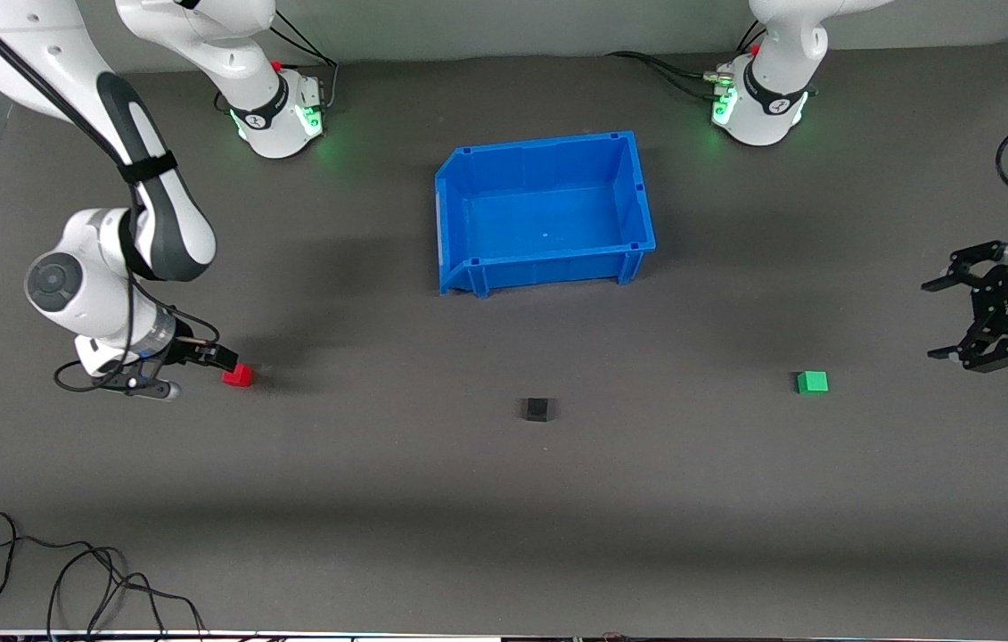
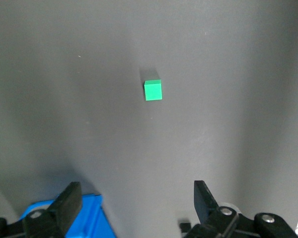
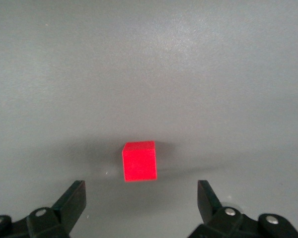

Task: Attach green and red cubes to black cube
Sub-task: 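Reach the right gripper to the red cube while the left gripper nears the green cube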

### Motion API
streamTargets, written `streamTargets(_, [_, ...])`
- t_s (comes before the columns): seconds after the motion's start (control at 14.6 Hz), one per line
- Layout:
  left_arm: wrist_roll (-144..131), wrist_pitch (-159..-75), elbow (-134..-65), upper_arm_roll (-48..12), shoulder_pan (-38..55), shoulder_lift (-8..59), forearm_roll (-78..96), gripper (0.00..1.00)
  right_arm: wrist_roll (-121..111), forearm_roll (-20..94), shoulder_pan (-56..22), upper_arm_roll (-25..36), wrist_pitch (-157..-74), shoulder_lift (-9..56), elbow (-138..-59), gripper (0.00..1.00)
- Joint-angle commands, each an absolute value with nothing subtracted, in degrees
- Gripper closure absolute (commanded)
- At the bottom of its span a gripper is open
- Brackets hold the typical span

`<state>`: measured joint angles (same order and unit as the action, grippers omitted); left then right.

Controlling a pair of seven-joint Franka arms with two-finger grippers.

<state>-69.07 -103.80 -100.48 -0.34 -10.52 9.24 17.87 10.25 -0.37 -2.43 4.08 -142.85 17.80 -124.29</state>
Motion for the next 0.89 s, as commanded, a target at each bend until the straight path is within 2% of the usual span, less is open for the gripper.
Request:
streamTargets(0.0, [-69.35, -113.08, -108.44, -0.79, -11.25, 8.43, 21.34, 0.00, 11.51, -0.62, -2.64, 4.13, -145.89, 19.86, -124.19, 0.00])
streamTargets(0.41, [-60.31, -128.56, -114.69, -0.88, -11.07, 16.60, 28.90, 0.00, 11.51, -0.62, -2.64, 4.22, -150.72, 23.90, -124.19, 0.01])
streamTargets(0.68, [-52.75, -136.30, -115.22, -0.97, -10.64, 22.84, 34.18, 0.00, 11.51, -0.62, -2.55, 4.13, -154.42, 26.19, -124.19, 0.01])
streamTargets(0.82, [-50.02, -138.68, -115.22, -1.14, -10.55, 25.30, 36.11, 0.00, 11.60, -0.62, -2.55, 4.13, -155.82, 27.07, -124.10, 0.06])
